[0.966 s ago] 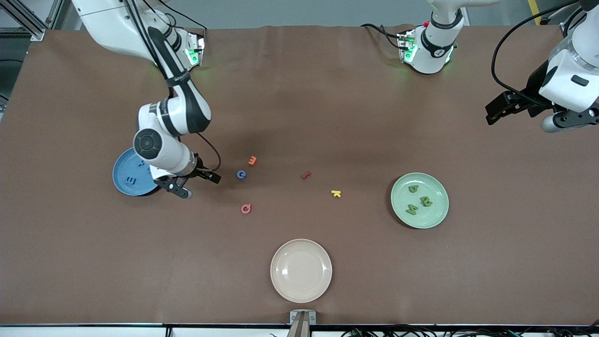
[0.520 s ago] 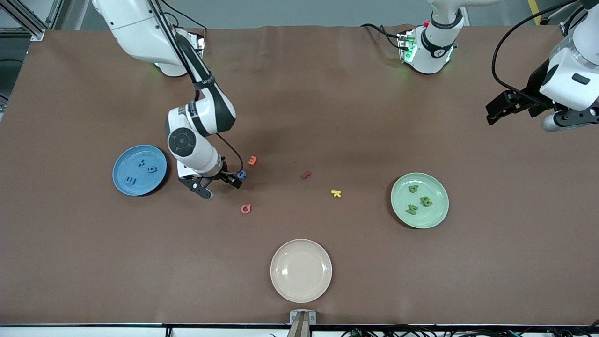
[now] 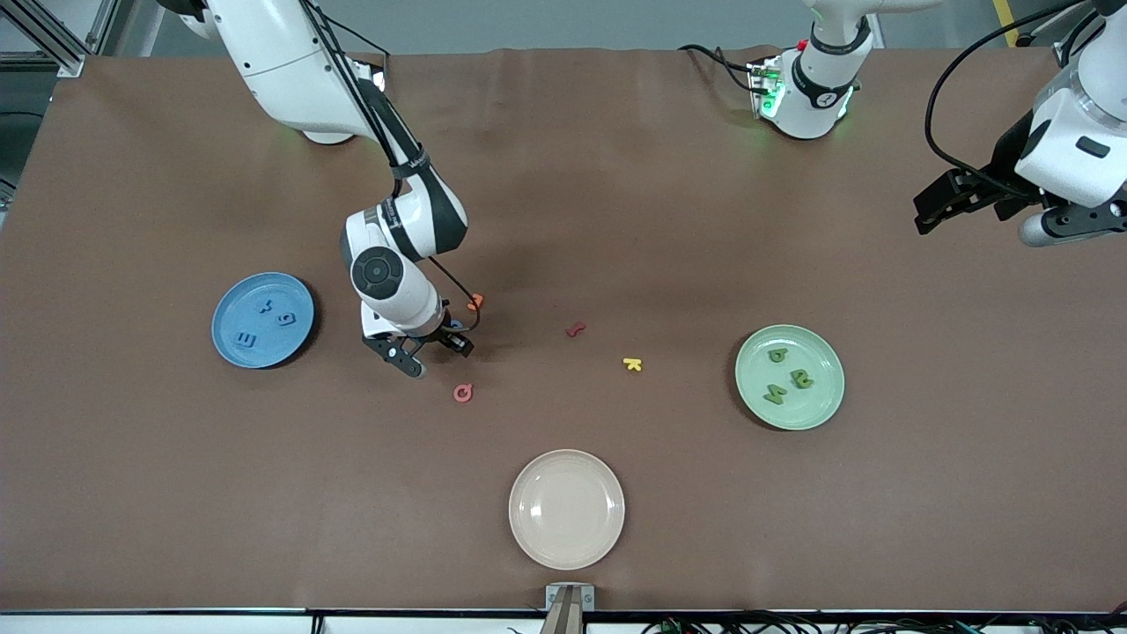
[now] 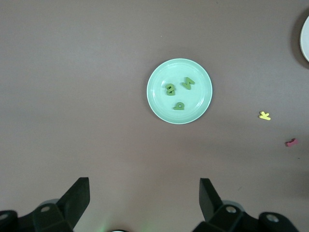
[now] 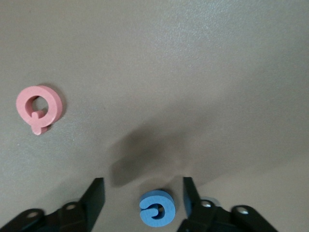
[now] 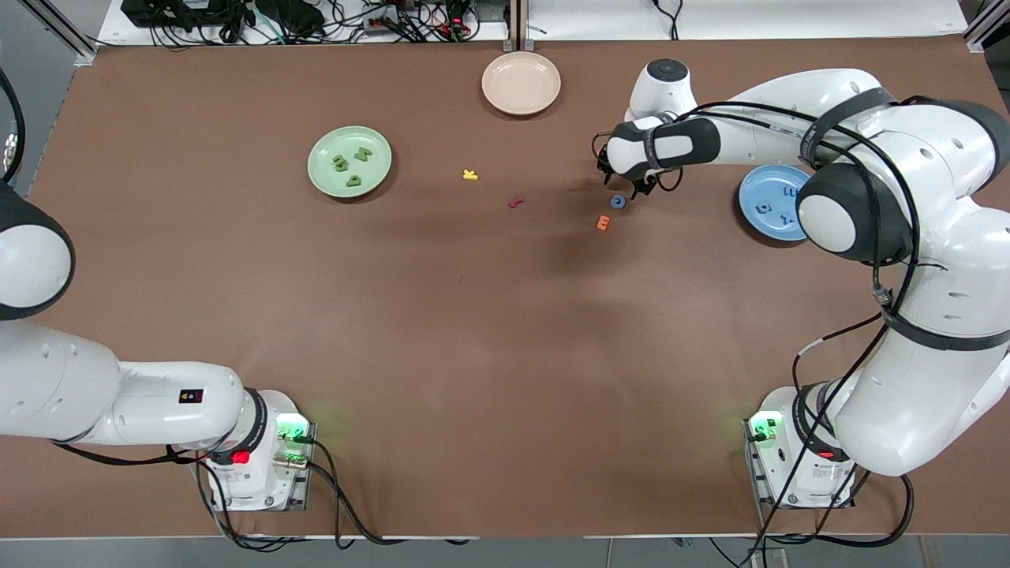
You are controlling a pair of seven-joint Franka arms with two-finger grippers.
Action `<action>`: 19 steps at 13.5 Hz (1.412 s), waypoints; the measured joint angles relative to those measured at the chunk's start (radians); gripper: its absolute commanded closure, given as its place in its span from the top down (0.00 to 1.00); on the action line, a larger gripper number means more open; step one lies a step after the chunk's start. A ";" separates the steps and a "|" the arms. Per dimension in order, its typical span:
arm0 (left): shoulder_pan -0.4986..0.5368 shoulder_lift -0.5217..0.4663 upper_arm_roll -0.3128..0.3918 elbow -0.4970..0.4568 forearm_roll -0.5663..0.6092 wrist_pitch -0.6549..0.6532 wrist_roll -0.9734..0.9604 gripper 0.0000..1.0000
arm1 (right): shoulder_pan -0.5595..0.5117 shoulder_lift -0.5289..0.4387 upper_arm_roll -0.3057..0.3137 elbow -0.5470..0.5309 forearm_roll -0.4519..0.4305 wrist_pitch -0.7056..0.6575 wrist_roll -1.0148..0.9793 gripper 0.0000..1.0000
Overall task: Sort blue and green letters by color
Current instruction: 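Reach and grasp the blue C with the right gripper, then carry the blue C onto the blue plate with the right gripper and release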
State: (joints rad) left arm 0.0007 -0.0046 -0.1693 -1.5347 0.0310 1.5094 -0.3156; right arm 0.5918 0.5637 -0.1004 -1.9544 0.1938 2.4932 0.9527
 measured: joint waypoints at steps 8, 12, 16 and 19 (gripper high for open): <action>-0.001 0.000 -0.005 0.001 0.000 0.000 0.000 1.00 | 0.006 0.007 0.000 -0.015 0.001 -0.009 0.001 0.60; -0.003 0.000 -0.006 0.001 0.000 0.000 0.000 1.00 | 0.014 0.006 0.001 -0.015 0.029 -0.010 0.001 0.43; -0.003 0.000 -0.007 0.001 0.000 0.000 0.000 1.00 | 0.019 0.001 0.001 -0.015 0.036 -0.011 0.001 0.17; -0.003 0.000 -0.007 0.001 0.000 0.000 0.000 1.00 | 0.019 -0.001 0.001 -0.015 0.036 -0.017 -0.004 0.09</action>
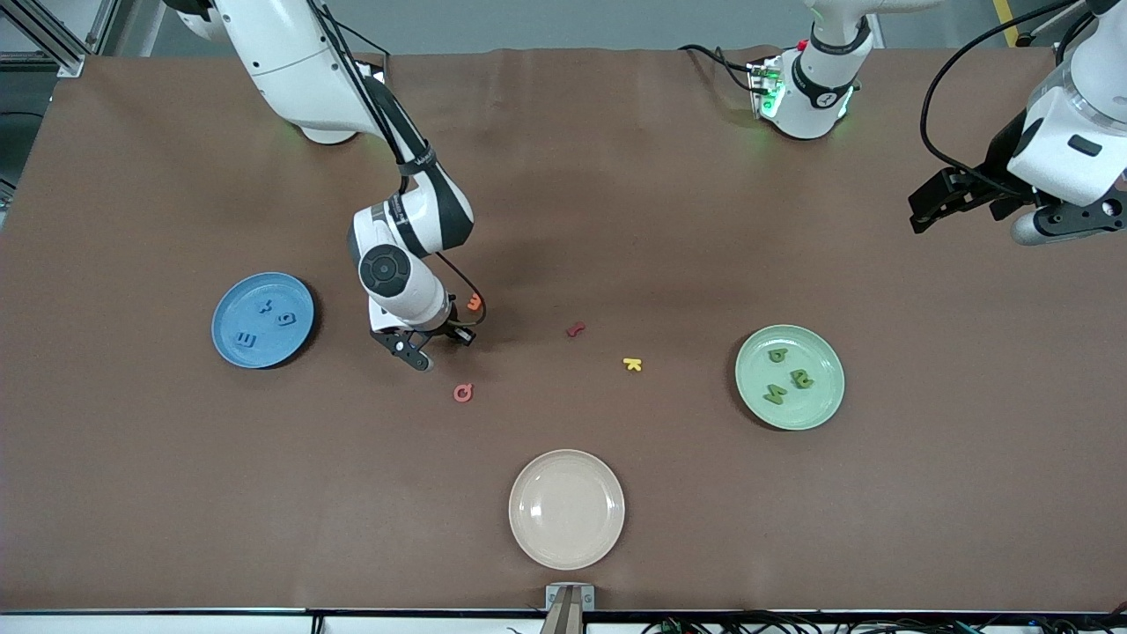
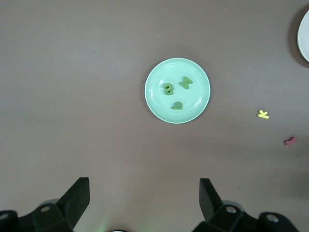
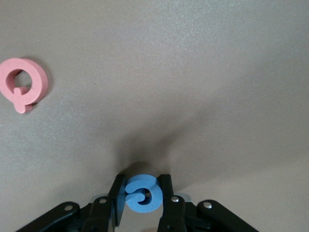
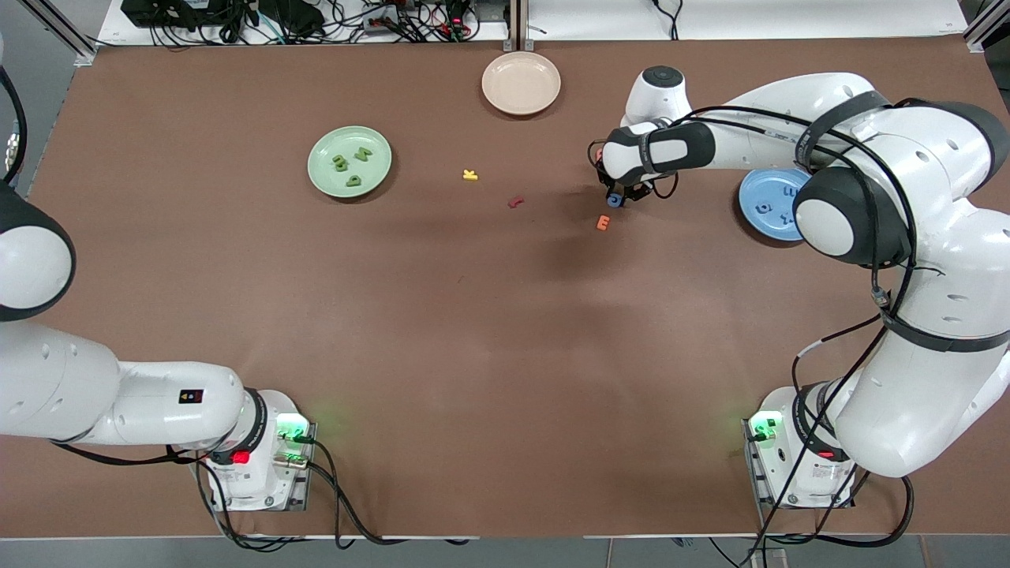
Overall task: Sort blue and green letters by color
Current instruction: 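Carry the blue C onto the blue plate with the right gripper and release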
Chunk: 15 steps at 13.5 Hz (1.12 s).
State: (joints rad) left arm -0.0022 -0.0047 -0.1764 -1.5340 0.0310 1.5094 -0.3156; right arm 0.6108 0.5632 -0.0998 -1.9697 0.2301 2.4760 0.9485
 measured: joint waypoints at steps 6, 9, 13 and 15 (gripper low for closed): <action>-0.007 0.003 -0.002 -0.010 0.000 0.000 0.000 1.00 | -0.096 -0.145 -0.028 0.005 0.000 -0.254 -0.268 0.08; -0.008 0.008 -0.006 -0.011 0.000 0.000 0.000 1.00 | -0.238 -0.246 -0.037 -0.009 -0.060 -0.343 -0.532 0.08; -0.009 0.012 -0.038 -0.011 0.000 0.000 0.001 1.00 | -0.407 -0.280 -0.040 -0.051 -0.158 -0.328 -0.838 0.08; -0.008 0.013 -0.039 -0.011 0.000 0.000 0.001 1.00 | -0.470 -0.280 -0.039 -0.080 -0.195 -0.268 -0.957 0.08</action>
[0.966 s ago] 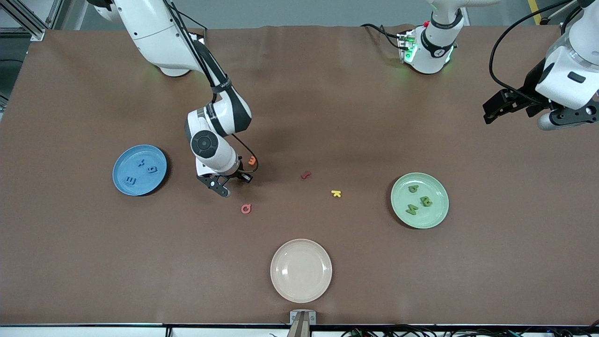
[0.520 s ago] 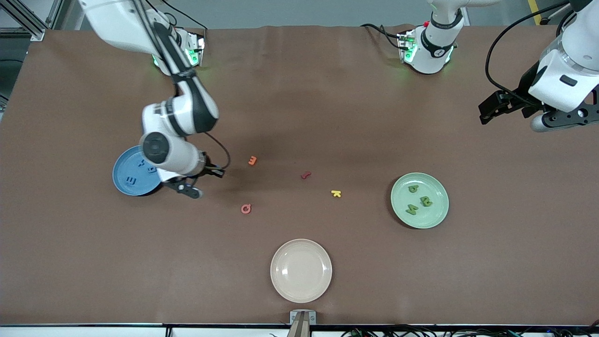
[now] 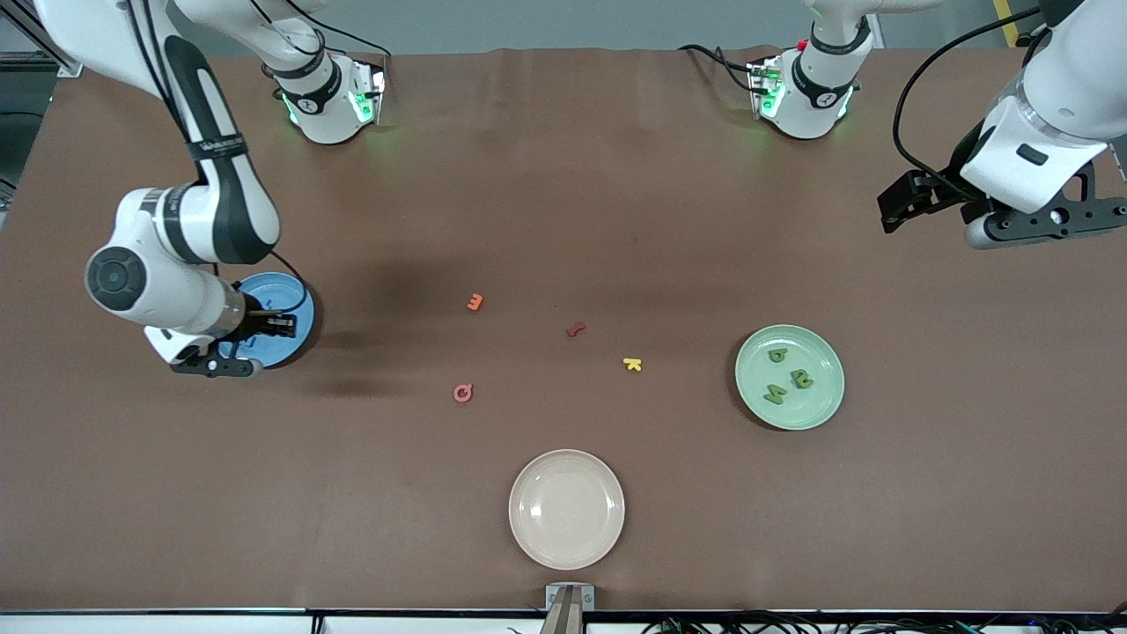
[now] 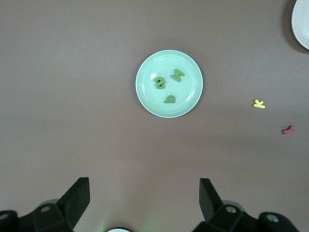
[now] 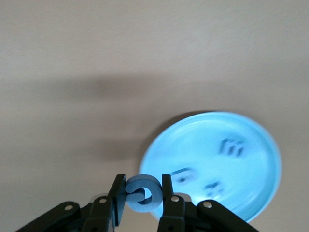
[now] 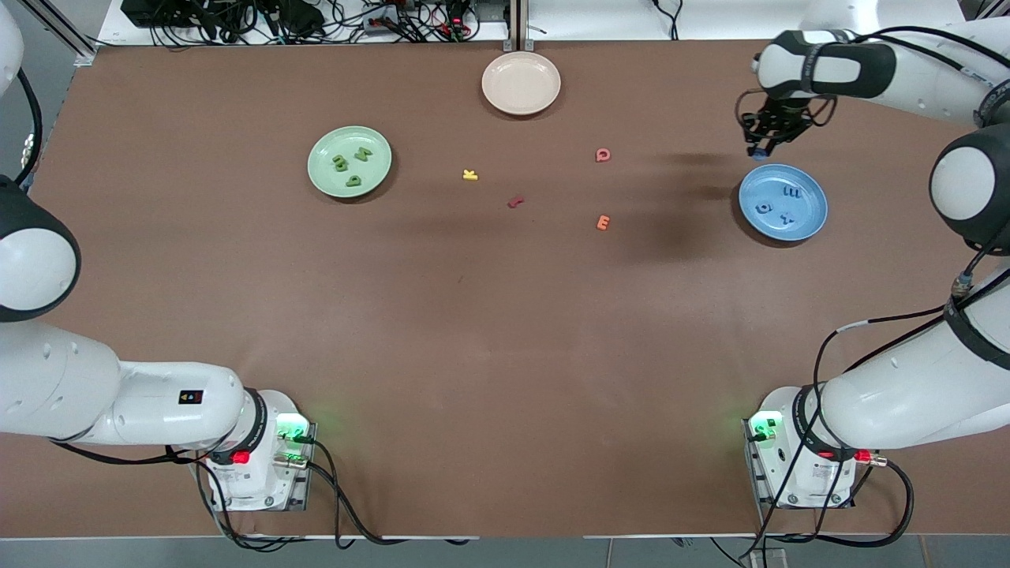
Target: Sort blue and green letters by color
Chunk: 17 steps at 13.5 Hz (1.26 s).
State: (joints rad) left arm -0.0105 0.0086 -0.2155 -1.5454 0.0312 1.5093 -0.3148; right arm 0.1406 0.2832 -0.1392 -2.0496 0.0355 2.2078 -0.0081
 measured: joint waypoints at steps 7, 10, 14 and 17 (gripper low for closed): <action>0.003 0.011 0.000 -0.001 0.001 0.012 0.000 1.00 | -0.111 0.045 0.001 -0.080 -0.018 0.157 -0.199 0.09; 0.005 0.013 0.003 0.000 0.001 0.013 0.036 1.00 | -0.123 0.092 0.002 -0.082 -0.018 0.212 -0.226 0.10; 0.023 0.013 0.010 0.000 0.001 0.013 0.080 1.00 | -0.126 0.129 0.004 -0.082 -0.018 0.238 -0.233 0.44; 0.025 0.013 0.010 0.000 0.001 0.013 0.080 1.00 | -0.126 0.129 0.007 -0.081 -0.018 0.239 -0.233 0.83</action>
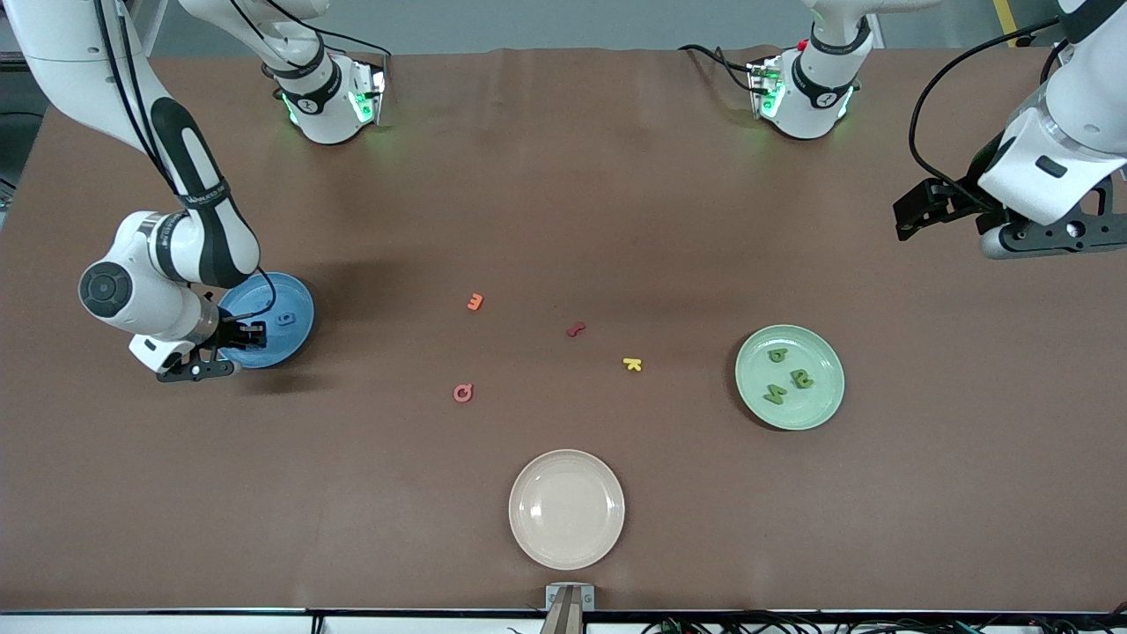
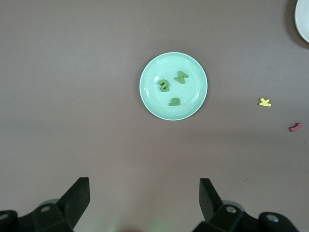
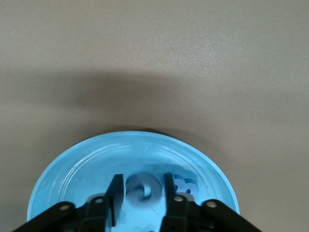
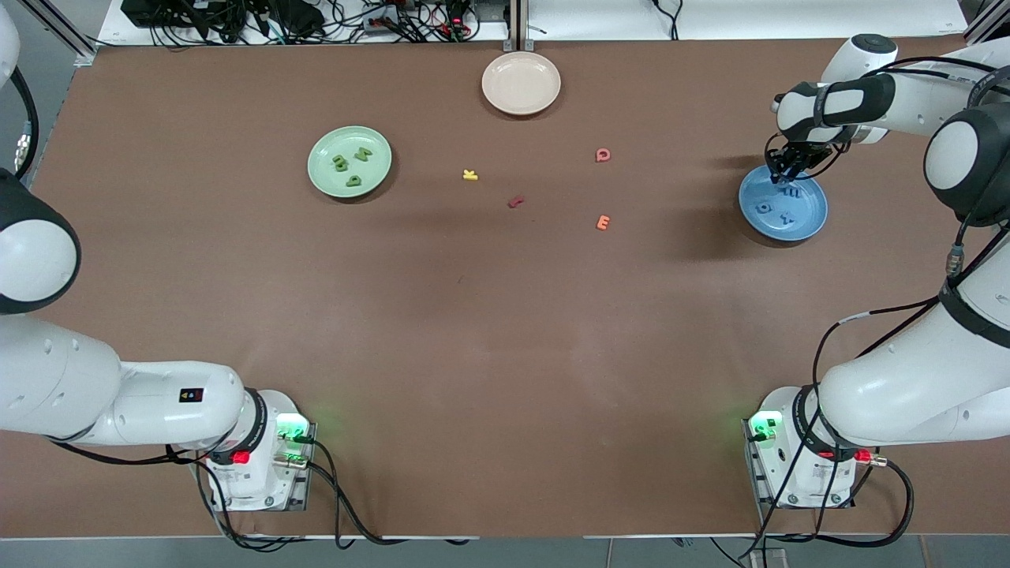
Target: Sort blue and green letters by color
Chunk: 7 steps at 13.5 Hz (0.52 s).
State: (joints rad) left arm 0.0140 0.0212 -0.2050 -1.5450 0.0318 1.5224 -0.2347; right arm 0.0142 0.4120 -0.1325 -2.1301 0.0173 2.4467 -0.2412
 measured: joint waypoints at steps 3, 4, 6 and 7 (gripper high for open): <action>0.002 0.000 0.000 0.000 0.000 -0.001 0.000 1.00 | 0.000 -0.003 0.000 0.003 0.000 -0.005 0.000 0.93; 0.006 0.000 0.000 0.000 0.000 -0.001 0.005 1.00 | 0.000 -0.008 0.000 0.006 0.000 -0.019 0.000 0.93; 0.023 -0.003 0.001 0.000 0.000 -0.002 0.032 1.00 | 0.000 -0.038 0.000 0.024 0.000 -0.089 0.001 0.94; 0.032 -0.007 0.001 0.000 0.000 -0.003 0.043 1.00 | 0.000 -0.064 0.000 0.041 0.000 -0.144 0.002 0.94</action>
State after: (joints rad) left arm 0.0459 0.0141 -0.2042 -1.5448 0.0317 1.5191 -0.1917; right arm 0.0143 0.3483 -0.1320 -2.0889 0.0175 2.3026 -0.2388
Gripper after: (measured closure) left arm 0.000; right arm 0.075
